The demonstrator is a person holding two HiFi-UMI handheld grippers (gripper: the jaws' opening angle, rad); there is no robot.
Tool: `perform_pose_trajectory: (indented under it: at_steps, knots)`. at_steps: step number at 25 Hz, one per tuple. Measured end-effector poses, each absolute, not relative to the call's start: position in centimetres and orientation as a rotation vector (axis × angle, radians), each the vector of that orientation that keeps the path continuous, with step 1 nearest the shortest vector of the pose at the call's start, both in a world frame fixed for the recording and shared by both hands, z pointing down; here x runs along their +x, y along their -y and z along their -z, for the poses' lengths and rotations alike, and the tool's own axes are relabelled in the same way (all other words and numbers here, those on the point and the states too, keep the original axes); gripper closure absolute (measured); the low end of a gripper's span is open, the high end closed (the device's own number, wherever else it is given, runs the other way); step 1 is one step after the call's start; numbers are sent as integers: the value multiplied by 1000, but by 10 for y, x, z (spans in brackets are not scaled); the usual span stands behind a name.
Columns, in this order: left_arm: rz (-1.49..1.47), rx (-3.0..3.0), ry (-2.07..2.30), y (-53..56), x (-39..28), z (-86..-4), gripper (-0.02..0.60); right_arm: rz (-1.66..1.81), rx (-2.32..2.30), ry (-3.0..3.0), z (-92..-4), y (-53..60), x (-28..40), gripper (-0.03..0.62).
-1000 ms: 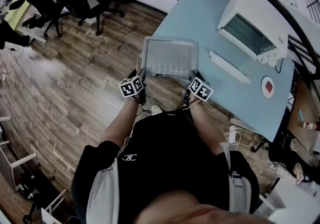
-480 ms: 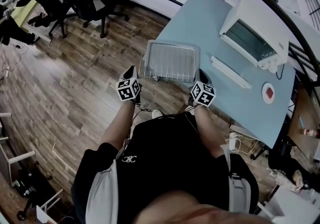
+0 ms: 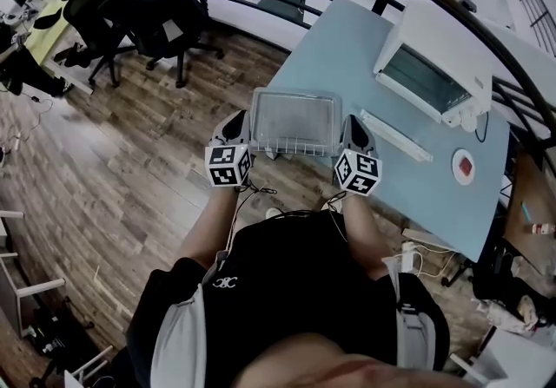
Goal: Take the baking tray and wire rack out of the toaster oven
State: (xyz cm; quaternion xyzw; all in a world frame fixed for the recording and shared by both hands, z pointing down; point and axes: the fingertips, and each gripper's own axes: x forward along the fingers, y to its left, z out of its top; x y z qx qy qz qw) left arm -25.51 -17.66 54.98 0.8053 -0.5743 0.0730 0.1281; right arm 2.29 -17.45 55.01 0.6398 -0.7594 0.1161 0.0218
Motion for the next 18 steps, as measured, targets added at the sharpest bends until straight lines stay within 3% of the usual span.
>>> perform_pose_trajectory:
  at_steps: [18]
  knots:
    - [-133,2669,1405,193,-97,-458,568,-113,2325,2251,-452,135,126,592]
